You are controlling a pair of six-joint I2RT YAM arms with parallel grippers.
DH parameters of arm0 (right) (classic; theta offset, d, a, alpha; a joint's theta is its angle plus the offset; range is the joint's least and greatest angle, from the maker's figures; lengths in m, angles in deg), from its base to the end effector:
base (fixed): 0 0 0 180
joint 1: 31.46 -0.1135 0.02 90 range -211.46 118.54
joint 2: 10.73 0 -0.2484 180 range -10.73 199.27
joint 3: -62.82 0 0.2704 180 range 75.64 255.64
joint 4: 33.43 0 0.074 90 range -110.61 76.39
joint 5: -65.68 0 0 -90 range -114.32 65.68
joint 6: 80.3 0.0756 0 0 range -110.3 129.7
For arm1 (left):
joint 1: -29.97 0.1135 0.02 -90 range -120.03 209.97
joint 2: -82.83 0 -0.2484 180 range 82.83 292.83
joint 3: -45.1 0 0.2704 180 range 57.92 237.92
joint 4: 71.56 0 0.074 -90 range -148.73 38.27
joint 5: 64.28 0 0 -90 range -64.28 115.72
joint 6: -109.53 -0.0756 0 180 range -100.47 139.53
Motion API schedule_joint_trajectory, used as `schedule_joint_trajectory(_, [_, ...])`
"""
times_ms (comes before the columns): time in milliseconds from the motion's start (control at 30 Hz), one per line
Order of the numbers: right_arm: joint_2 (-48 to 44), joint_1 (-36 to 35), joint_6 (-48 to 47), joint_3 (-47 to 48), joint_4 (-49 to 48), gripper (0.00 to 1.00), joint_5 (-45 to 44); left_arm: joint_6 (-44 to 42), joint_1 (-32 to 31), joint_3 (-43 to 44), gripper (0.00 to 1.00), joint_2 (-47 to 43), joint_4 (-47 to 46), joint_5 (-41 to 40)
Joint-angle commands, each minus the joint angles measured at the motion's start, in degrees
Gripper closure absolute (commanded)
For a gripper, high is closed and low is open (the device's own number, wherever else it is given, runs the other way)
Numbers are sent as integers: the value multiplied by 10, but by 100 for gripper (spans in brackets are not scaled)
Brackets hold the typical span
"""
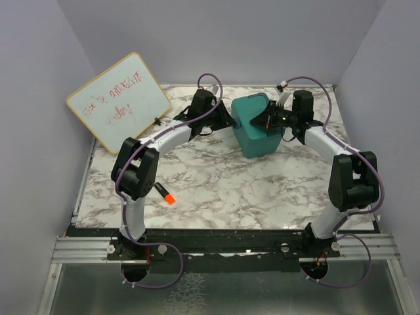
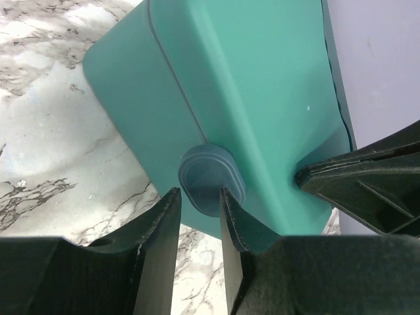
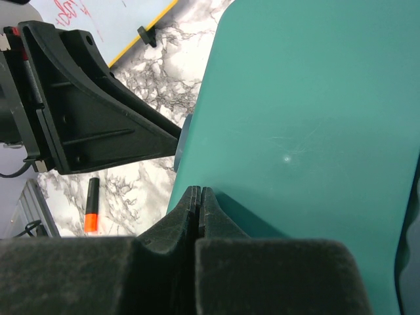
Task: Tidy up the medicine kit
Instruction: Close the medicine box at the center of the board.
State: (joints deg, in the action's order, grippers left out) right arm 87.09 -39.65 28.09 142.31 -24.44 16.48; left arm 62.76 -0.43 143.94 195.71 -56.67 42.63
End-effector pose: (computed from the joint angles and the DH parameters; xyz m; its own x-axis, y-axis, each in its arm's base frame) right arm 0.4157 0.1097 0.2143 -0.6464 0.1483 -0.7485 -0.5043 0.6532 0.5649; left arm 0.4261 -0.2755 0.2060 -0.7860 -0.2986 -0.5413 0.2270 0.6751 -0.7020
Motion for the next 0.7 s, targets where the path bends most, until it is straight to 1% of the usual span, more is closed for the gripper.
schedule_joint_trajectory(0, [29,-3,-14,-27,73,99,-13,-2,-5,20,70,16,-10,6])
schedule_joint_trajectory(300, [28,-3,-14,-28,73,99,-13,3,-10,23,73,25,-8,-3])
schedule_joint_trajectory(667, [25,-3,-14,-29,72,100,-13,5,-14,27,73,32,-9,-11])
